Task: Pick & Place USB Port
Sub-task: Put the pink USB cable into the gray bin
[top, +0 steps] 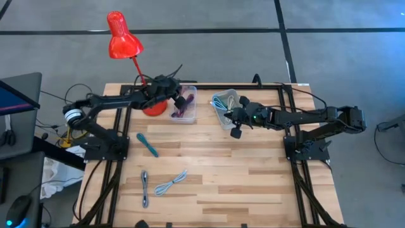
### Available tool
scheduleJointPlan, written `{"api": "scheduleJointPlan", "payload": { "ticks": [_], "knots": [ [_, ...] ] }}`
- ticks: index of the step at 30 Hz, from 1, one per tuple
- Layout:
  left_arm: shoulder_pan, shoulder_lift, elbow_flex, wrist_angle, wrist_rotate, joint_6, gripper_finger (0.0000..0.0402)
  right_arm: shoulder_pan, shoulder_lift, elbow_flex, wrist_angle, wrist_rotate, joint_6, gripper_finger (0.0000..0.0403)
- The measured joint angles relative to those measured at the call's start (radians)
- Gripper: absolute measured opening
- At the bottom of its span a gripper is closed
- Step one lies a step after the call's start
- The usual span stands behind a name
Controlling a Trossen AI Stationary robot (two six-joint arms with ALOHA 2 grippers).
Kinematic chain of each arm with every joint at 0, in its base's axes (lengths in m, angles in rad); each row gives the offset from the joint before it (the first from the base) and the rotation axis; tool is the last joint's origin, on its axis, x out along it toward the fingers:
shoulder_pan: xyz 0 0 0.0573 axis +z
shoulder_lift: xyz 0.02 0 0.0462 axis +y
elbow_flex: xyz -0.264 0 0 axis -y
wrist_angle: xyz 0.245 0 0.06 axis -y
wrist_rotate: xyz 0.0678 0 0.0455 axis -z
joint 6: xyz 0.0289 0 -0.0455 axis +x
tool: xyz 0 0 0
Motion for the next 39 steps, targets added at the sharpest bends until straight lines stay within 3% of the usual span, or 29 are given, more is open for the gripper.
{"api": "scheduleJointPlan", "payload": {
  "ticks": [9,30,39],
  "knots": [
    [0.013,0.076,0.0,0.038,0.024,-0.018,0.0005,0.0,0.0,0.0,0.0,0.0,0.0,0.0007],
    [0.013,0.074,0.0,0.064,0.004,-0.026,0.0041,0.0,0.0,0.0,0.0,0.0,0.0,0.0007],
    [0.013,0.074,0.0,0.067,0.027,-0.026,0.0007,0.0,0.0,0.0,0.0,0.0,0.0,0.0007]
  ]
}}
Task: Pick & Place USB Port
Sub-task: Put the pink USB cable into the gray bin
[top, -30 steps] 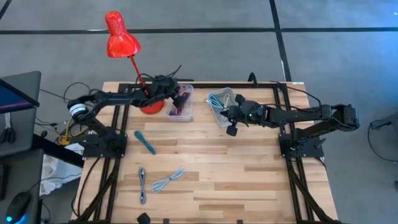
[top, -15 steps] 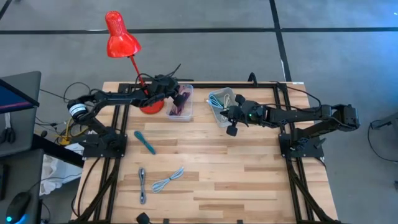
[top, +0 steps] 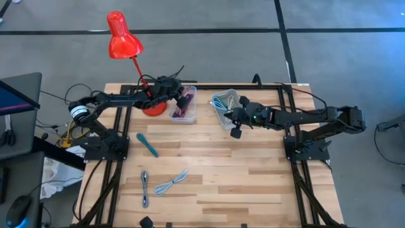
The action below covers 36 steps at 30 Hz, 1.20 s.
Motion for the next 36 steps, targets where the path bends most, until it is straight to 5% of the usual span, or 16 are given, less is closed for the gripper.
{"api": "scheduleJointPlan", "payload": {
  "ticks": [12,21,28,36],
  "knots": [
    [-0.016,-0.025,0.0,0.071,0.112,-0.024,0.0005,-0.006,0.0,0.0,0.0,0.021,-0.025,0.0007],
    [-0.095,-0.159,0.0,0.101,0.186,-0.041,0.0003,-0.004,0.0,0.0,0.038,0.012,-0.027,0.0007],
    [-0.222,-0.248,0.0,0.134,0.24,-0.044,0.0003,-0.003,0.0,0.0,0.182,-0.238,0.012,0.0007],
    [-0.331,-0.241,0.0,0.259,0.271,-0.019,0.0003,0.002,0.0,0.001,0.256,-0.269,0.112,0.0054]
  ]
}}
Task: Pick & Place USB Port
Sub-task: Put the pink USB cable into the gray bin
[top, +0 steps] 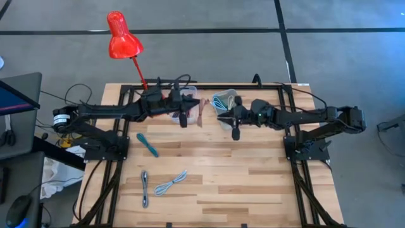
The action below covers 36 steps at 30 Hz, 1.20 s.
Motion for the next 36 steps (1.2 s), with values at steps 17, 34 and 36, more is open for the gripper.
{"api": "scheduleJointPlan", "payload": {
  "ticks": [17,34,36],
  "knots": [
    [-0.058,0.112,0.0,0.171,0.036,0.002,0.0003,0.06,0.098,0.052,0.111,0.001,0.047,0.0237],
    [-0.057,0.123,0.0,0.198,0.039,-0.006,0.0004,0.073,0.312,0.216,0.111,0.0,0.015,0.0083],
    [-0.058,0.123,0.0,0.197,0.043,-0.006,0.0005,0.072,0.316,0.216,0.108,0.003,-0.001,0.0032]
  ]
}}
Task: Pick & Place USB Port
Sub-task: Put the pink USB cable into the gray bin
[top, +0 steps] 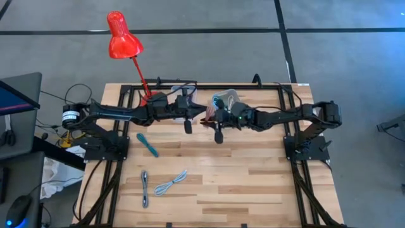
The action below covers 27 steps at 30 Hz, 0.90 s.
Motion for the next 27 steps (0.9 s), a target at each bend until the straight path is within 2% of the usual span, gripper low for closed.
{"api": "scheduleJointPlan", "payload": {
  "ticks": [2,11,18,27],
  "knots": [
    [0.0,0.0,0.0,-0.001,0.0,0.0,0.0005,0.0,0.0,0.0,-0.002,0.008,-0.021,0.0018],
    [0.001,-0.002,0.0,0.0,-0.007,0.0,0.0008,0.001,-0.029,-0.001,-0.037,0.027,-0.057,0.0013],
    [0.006,-0.002,0.0,0.003,-0.087,0.007,0.003,-0.008,-0.054,-0.001,-0.077,0.028,-0.067,0.0013],
    [0.046,-0.038,-0.001,-0.035,-0.092,0.009,0.0057,-0.03,-0.133,0.0,-0.195,0.071,-0.095,0.0013]
  ]
}}
